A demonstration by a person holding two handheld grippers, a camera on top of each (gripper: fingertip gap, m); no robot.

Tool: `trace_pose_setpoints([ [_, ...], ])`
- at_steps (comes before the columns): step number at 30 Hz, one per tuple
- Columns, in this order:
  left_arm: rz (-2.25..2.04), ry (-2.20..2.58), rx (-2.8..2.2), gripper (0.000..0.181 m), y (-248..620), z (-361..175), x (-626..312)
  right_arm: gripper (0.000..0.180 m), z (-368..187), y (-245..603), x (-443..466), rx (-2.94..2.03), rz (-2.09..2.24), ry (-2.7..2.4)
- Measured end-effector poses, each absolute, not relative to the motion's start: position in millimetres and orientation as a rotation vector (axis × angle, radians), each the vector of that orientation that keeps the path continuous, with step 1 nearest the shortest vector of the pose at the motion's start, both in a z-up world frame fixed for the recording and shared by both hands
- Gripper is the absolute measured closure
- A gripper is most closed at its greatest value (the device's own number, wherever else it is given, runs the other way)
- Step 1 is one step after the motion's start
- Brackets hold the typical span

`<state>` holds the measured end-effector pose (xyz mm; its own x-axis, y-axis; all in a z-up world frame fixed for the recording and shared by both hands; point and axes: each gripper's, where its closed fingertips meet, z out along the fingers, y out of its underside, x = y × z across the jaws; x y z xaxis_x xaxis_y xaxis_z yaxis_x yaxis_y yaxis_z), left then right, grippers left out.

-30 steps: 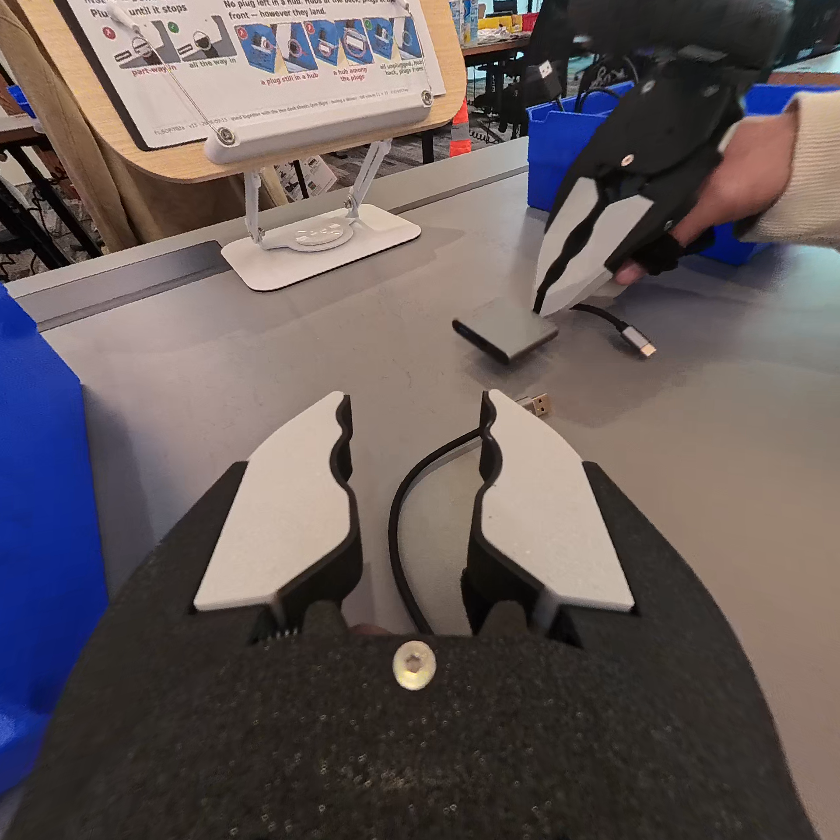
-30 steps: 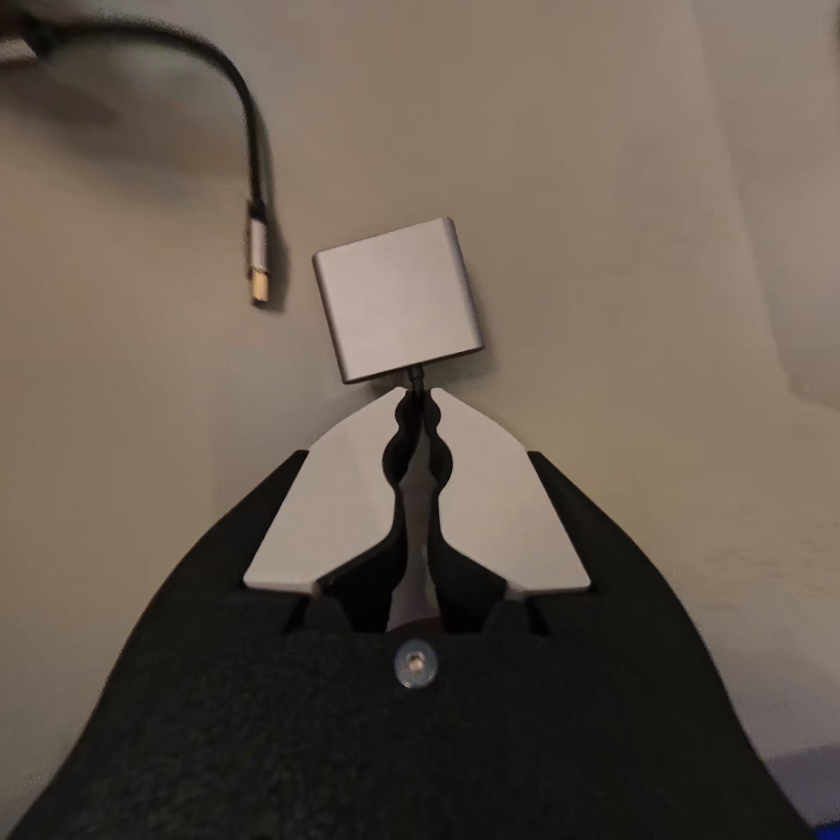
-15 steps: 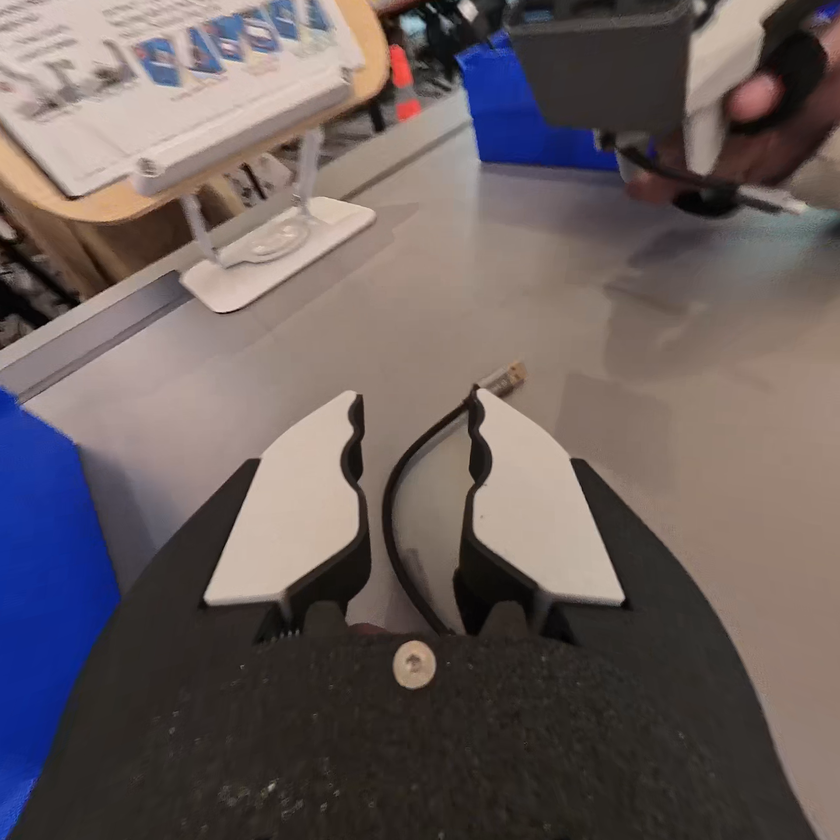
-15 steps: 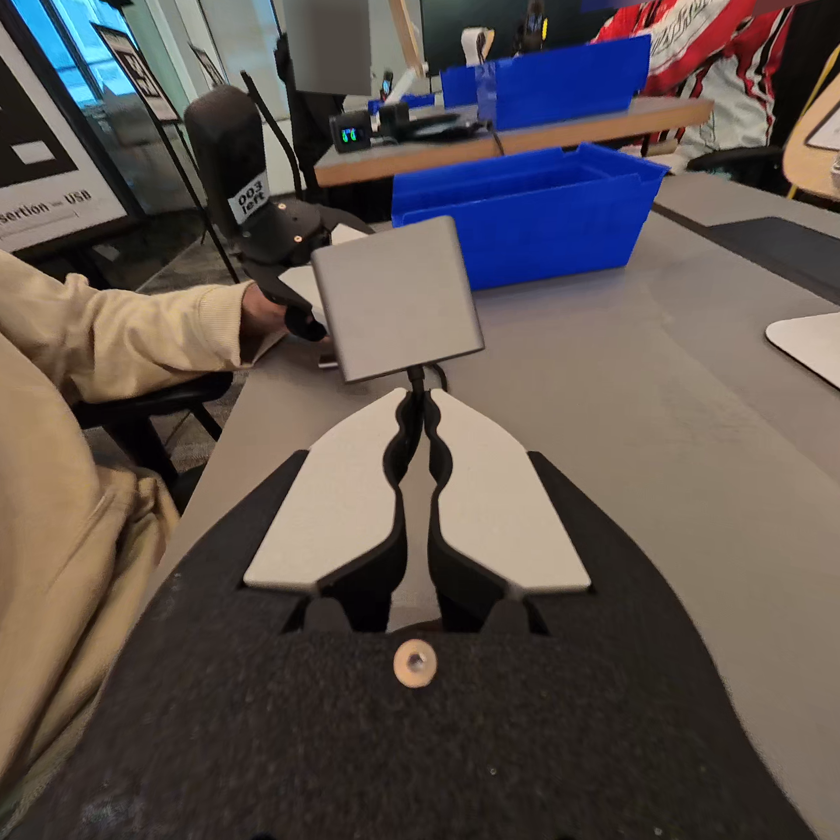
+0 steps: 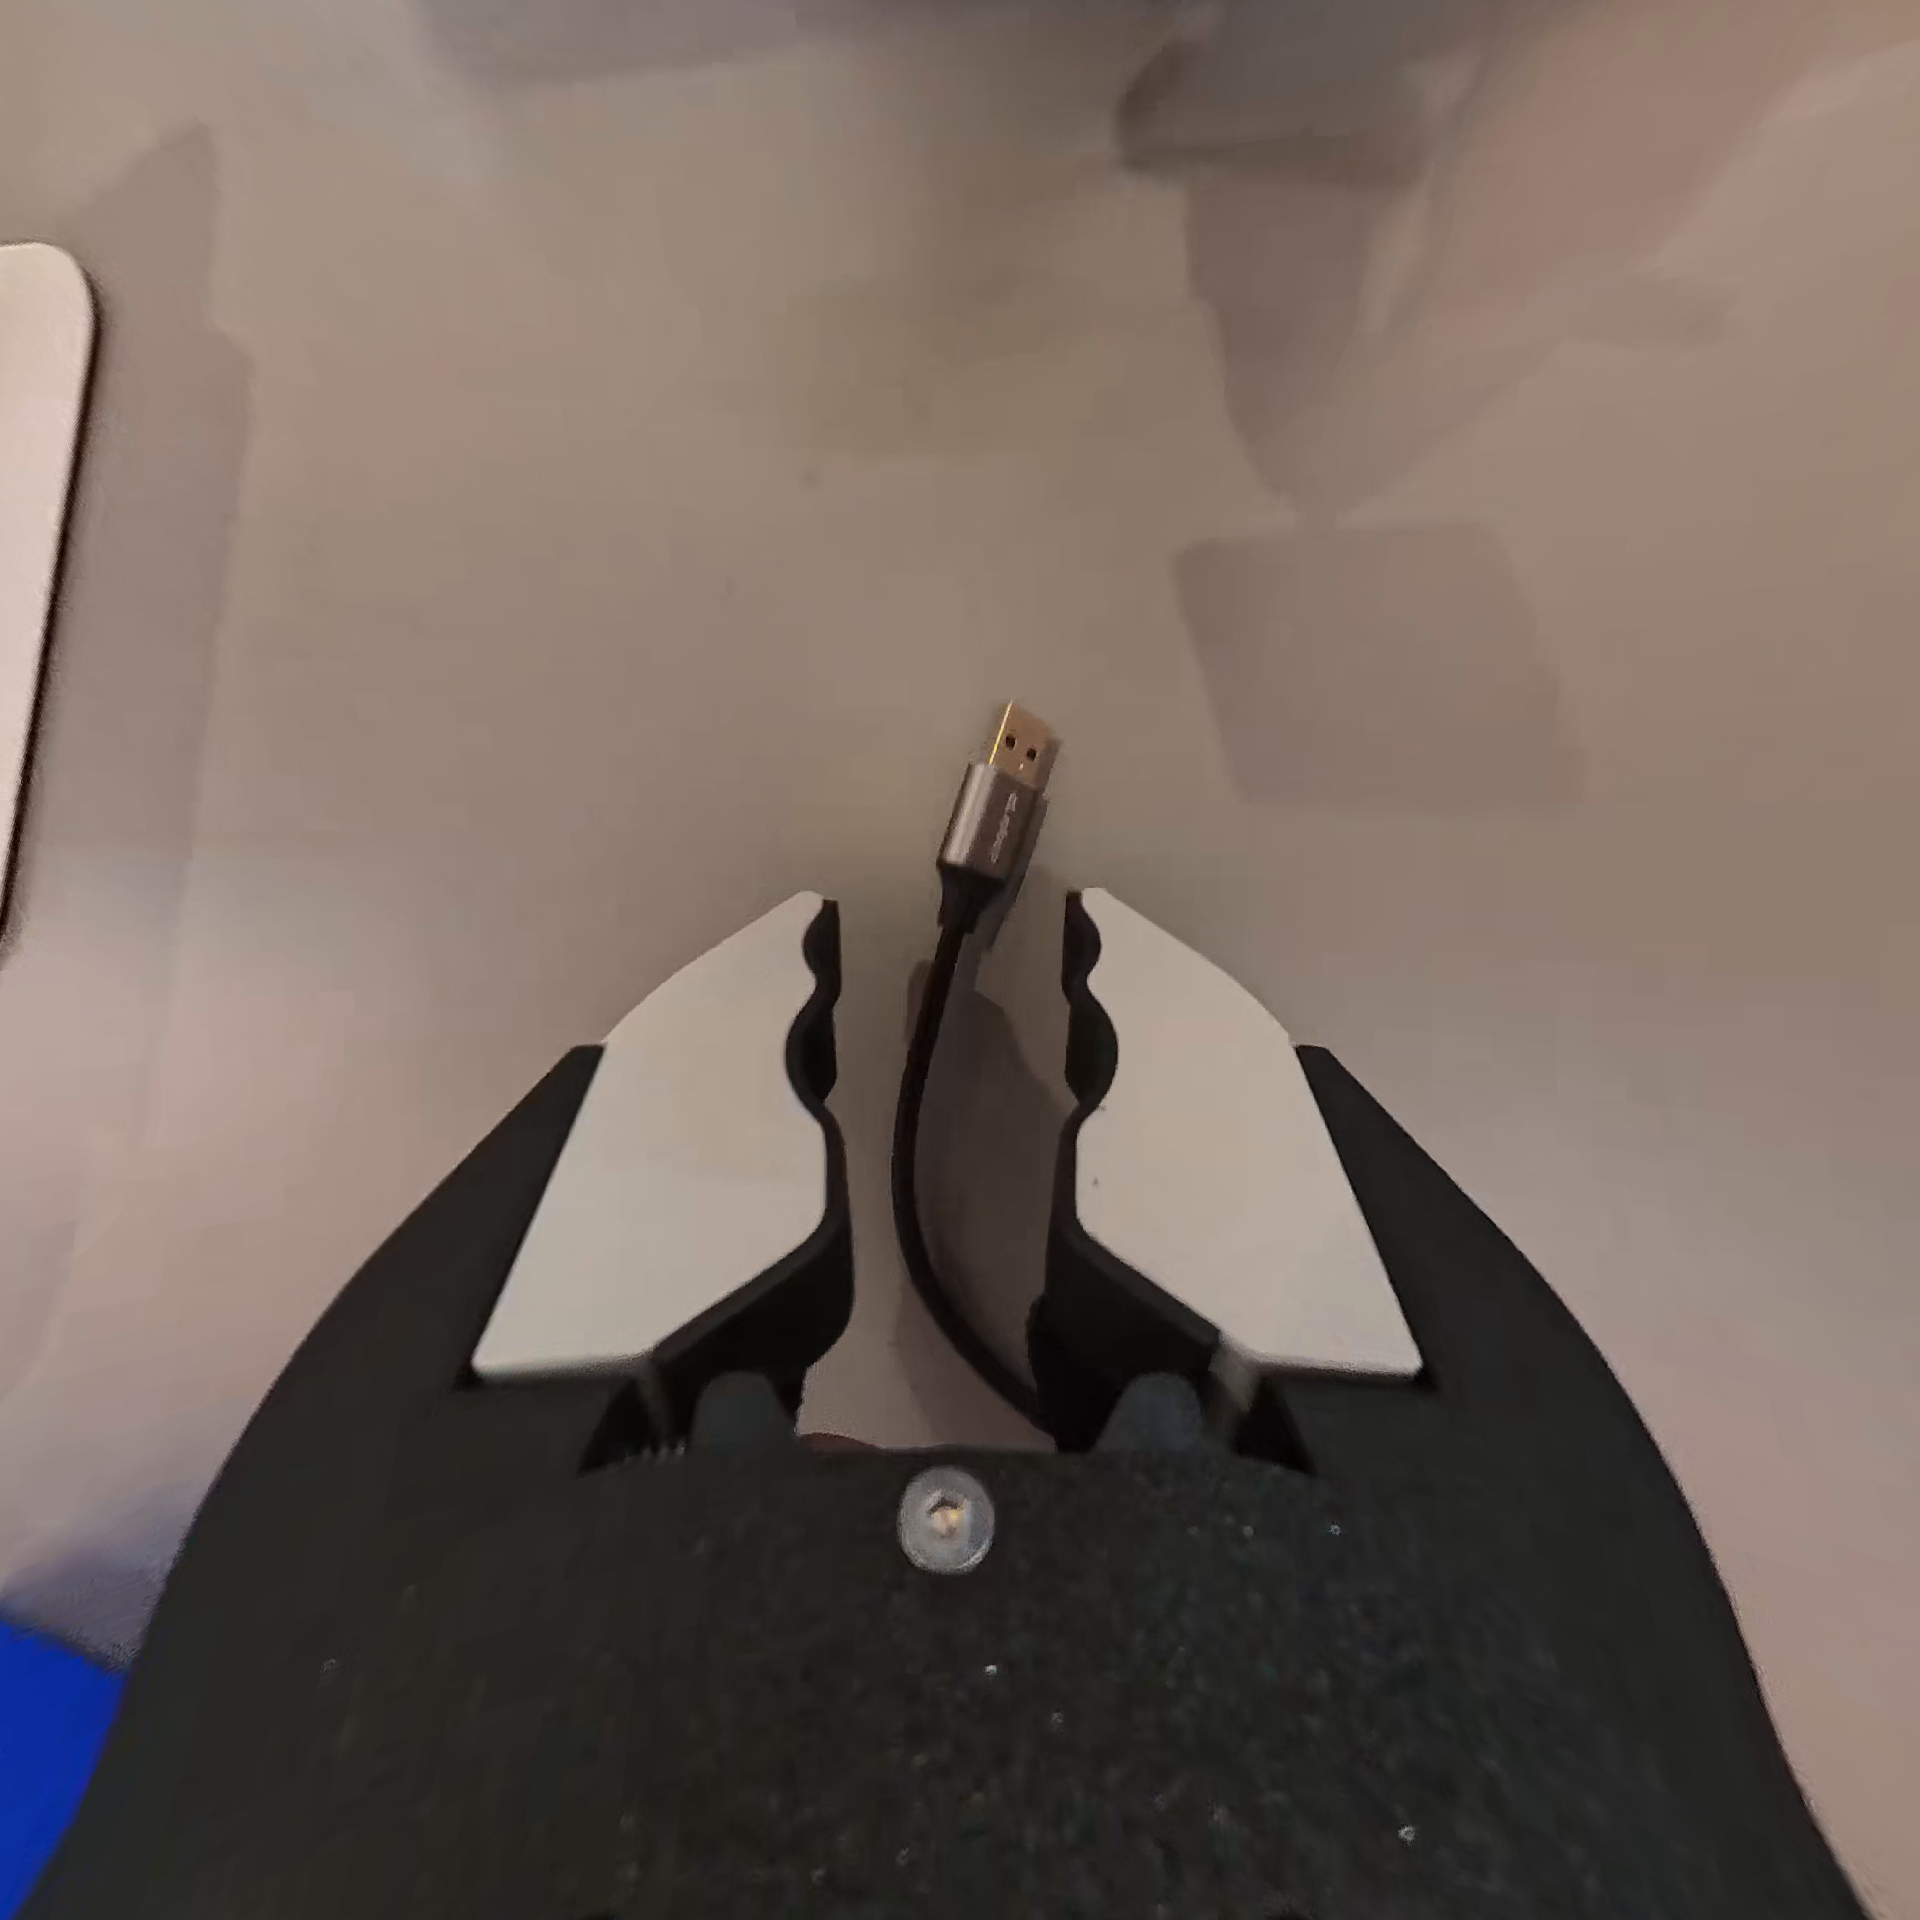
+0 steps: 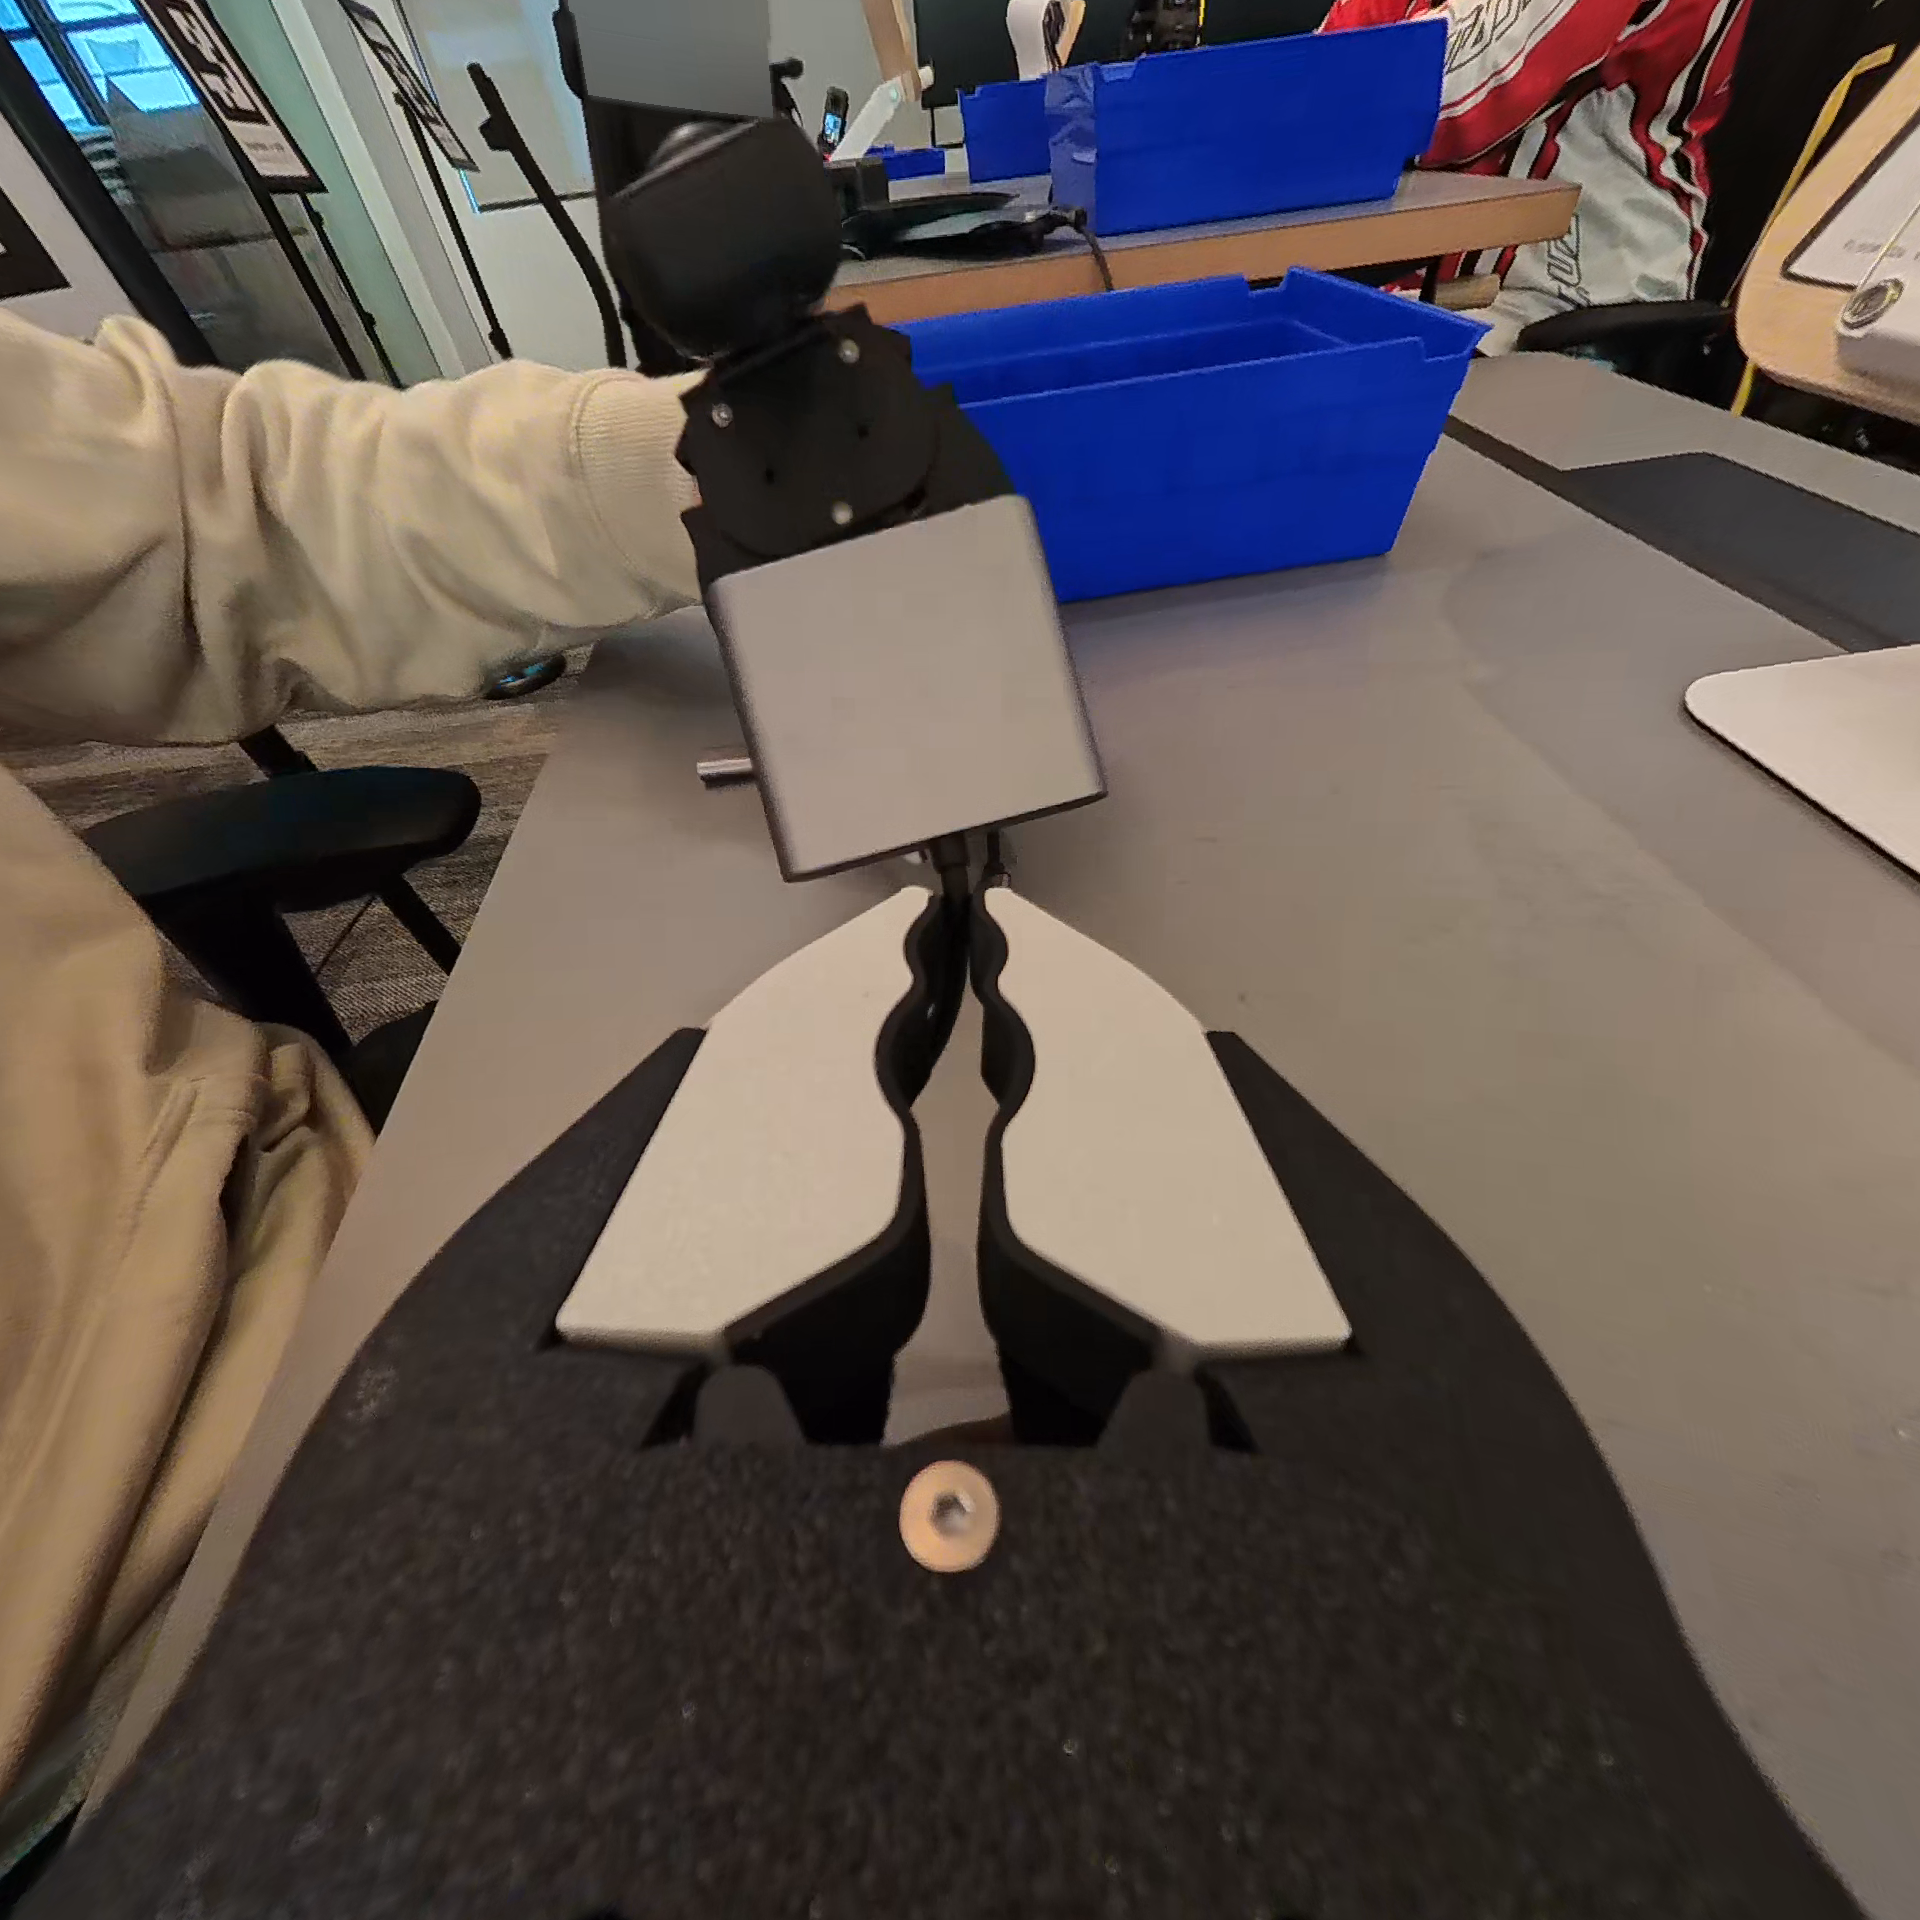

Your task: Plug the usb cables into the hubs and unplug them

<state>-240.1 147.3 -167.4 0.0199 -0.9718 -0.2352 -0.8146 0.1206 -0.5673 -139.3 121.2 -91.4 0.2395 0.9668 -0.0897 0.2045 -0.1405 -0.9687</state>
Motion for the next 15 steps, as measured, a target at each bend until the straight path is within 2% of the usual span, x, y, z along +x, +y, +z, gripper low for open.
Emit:
trace_pose_setpoints([
  [9,-0.360,1.841,-1.758,0.145,153,-186,-244,0.176,-92,124,-134,-1.571,1.004,-1.109],
  [11,-0.338,1.832,-1.744,0.155,156,-187,-250,0.176,-93,124,-134,-1.577,1.000,-1.111],
  [13,-0.266,1.825,-1.707,0.175,163,-189,-257,0.176,-95,125,-134,-1.586,0.998,-1.113],
  [15,-0.205,1.806,-1.636,0.177,168,-189,-258,0.176,-97,126,-134,-1.593,0.996,-1.110],
])
